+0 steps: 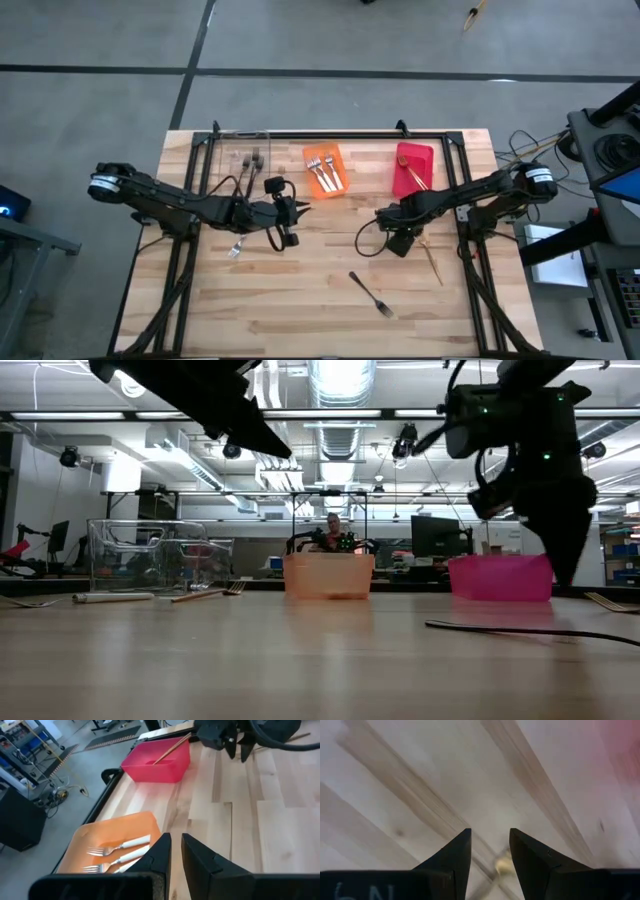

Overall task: Sort silverware by color (type)
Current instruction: Put the right gold fork into the red bin

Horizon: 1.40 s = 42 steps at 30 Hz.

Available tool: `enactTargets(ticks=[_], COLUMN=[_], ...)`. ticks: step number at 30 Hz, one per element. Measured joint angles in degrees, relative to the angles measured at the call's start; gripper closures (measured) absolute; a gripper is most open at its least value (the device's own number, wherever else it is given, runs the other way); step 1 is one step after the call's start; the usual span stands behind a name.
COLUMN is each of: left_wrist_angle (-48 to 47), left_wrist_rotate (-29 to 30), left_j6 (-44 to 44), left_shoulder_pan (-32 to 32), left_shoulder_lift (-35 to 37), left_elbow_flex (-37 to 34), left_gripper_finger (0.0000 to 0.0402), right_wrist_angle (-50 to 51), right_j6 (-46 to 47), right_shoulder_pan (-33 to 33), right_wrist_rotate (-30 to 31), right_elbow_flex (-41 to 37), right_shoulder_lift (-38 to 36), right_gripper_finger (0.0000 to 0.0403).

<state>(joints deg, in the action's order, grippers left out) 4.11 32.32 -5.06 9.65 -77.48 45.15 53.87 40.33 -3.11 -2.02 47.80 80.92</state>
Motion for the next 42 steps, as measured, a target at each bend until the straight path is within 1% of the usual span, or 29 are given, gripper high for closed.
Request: enactTargets(ticks=[4,9,15,21,23,27,31,34,37,40,42], left_wrist_angle=[0.41,0.60,1.11,1.80,2.27,3.93,4.11,4.09,4.08,4.08,4.08], left_wrist_rotate=[0.73,0.76,0.79,0.81,0.81,0.81,0.80,0.80,0.79,0.79,0.79], left_j6=[-0.02,-0.11,-0.22,-0.22,-0.25,-0.46,-0.48,-0.48,-0.48,-0.56,-0.68], left_shoulder_pan=[-0.09,-0.11,-0.55,-1.12,-1.14,-1.14,-1.14,-1.14,-1.14,-1.14,-1.14], left_shoulder_lift=[-0.06,-0.08,-0.10,-0.10,-0.10,-0.12,-0.12,-0.12,-0.12,-0.12,-0.12], left_elbow_flex=[0.05,0.09,0.09,0.09,0.09,0.11,0.11,0.11,0.11,0.11,0.11], left_gripper_finger=[0.0375,0.0375,0.0375,0.0375,0.0375,0.0375,0.0375,0.0375,0.0375,0.0375,0.0375], right_wrist_angle=[4.69,7.97,9.93,17.12,18.49,19.43,19.49,19.82,20.20,20.61,20.61], right_j6=[0.95,3.54,3.06,2.90,2.89,1.75,3.38,5.93,8.55,10.29,10.69], right_shoulder_pan=[-0.63,-2.17,-4.04,-4.02,-4.02,-4.02,-4.55,-4.50,-4.49,-4.58,-4.57], right_wrist_rotate=[-0.30,-2.08,-2.53,-2.46,-1.59,2.67,3.48,2.67,-0.58,-3.01,-2.94], right_elbow_flex=[-0.30,-0.34,-0.34,-0.34,-0.34,-0.34,-0.34,-0.34,-0.34,-0.36,-0.45], right_shoulder_lift=[-0.48,-1.53,-3.20,-3.23,-3.23,-3.23,-3.24,-3.26,-3.31,-3.97,-4.88], right_gripper_finger=[0.0278,0.0278,0.0278,0.0278,0.0278,0.0278,0.0278,0.0278,0.0273,0.0256,0.0241])
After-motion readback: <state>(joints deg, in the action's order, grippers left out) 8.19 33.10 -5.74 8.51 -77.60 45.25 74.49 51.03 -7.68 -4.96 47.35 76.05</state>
